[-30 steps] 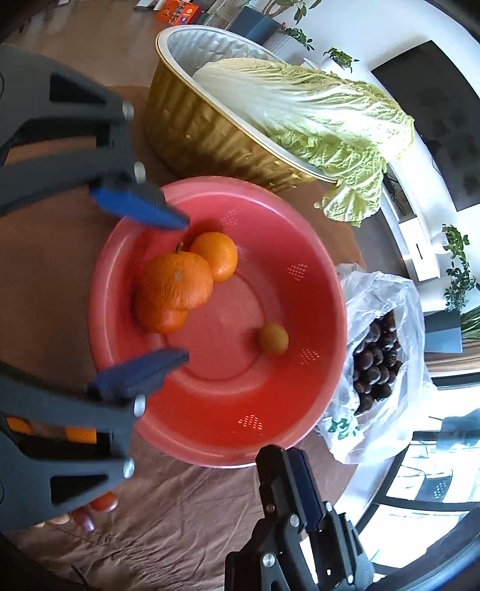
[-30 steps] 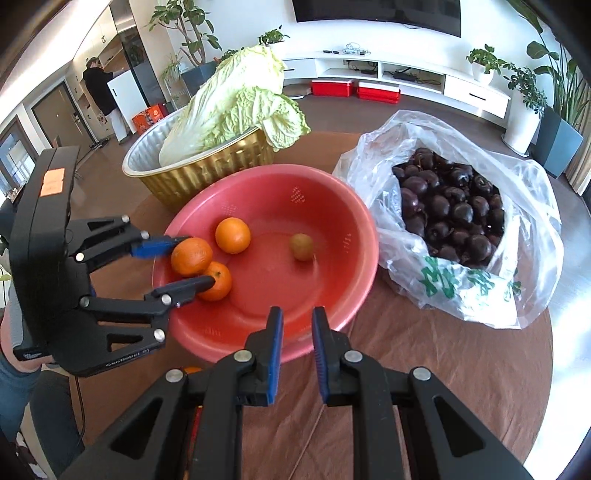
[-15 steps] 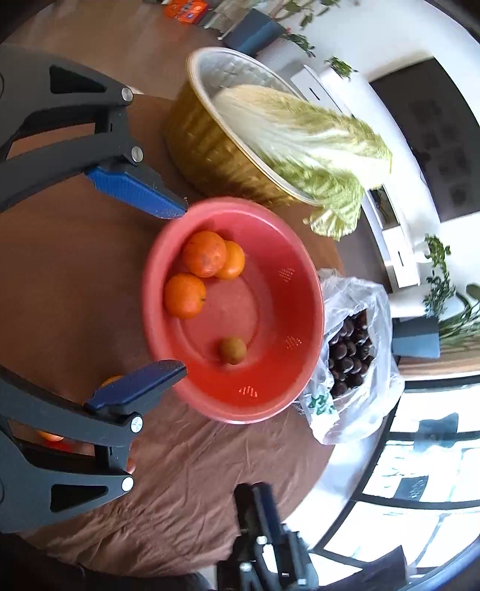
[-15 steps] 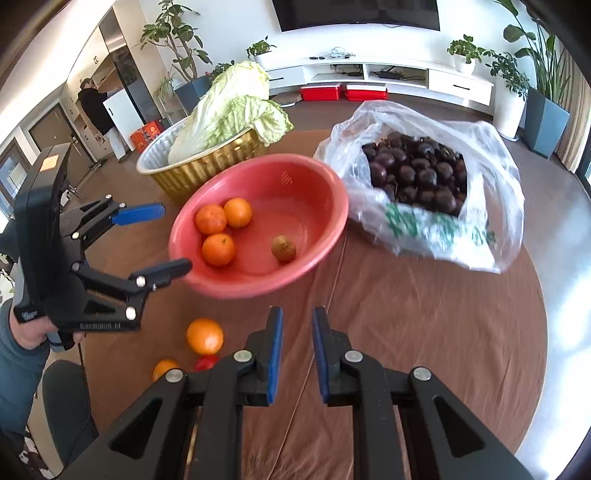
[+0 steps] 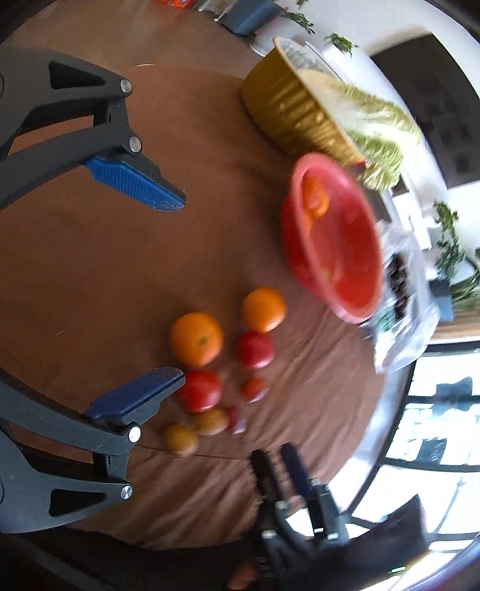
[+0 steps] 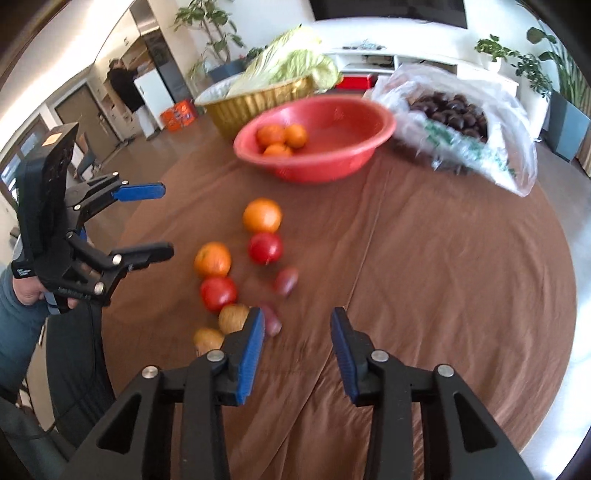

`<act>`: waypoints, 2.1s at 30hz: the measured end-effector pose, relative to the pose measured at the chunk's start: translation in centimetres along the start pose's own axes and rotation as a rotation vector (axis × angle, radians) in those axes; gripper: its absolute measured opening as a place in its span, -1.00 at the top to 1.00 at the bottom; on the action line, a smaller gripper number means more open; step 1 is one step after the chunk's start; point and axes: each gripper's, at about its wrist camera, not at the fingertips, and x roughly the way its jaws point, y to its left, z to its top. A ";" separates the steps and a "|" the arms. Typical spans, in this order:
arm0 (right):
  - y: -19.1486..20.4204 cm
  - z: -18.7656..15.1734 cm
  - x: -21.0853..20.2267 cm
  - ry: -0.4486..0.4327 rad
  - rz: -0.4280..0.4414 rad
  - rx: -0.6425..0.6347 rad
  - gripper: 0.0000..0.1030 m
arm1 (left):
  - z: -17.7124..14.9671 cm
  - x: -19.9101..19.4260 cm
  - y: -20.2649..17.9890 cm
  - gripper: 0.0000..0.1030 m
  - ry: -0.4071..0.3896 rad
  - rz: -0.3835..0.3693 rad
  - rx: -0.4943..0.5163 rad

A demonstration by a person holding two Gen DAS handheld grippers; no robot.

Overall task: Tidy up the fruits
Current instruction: 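Move both open tools back to the remaining fruit, then grasp an orange with the left tool while the right tool grasps a small red plum, then lower both fruits into the red basin and open both tools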

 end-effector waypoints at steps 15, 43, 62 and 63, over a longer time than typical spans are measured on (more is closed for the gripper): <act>0.3 1.5 2.1 0.041 0.055 0.016 0.22 | 0.4 3.5 -0.8 -0.67 0.033 -0.034 0.173; 1.7 3.8 6.1 0.114 -0.068 -0.063 0.62 | 1.9 5.2 -0.2 0.35 -0.004 -0.162 0.155; -2.3 12.1 0.3 -0.116 -0.118 -0.041 0.62 | 10.2 1.9 8.6 0.34 -0.140 0.062 -0.113; -2.2 12.9 0.8 -0.118 -0.120 -0.053 0.62 | 10.8 2.9 8.5 0.34 -0.122 0.063 -0.099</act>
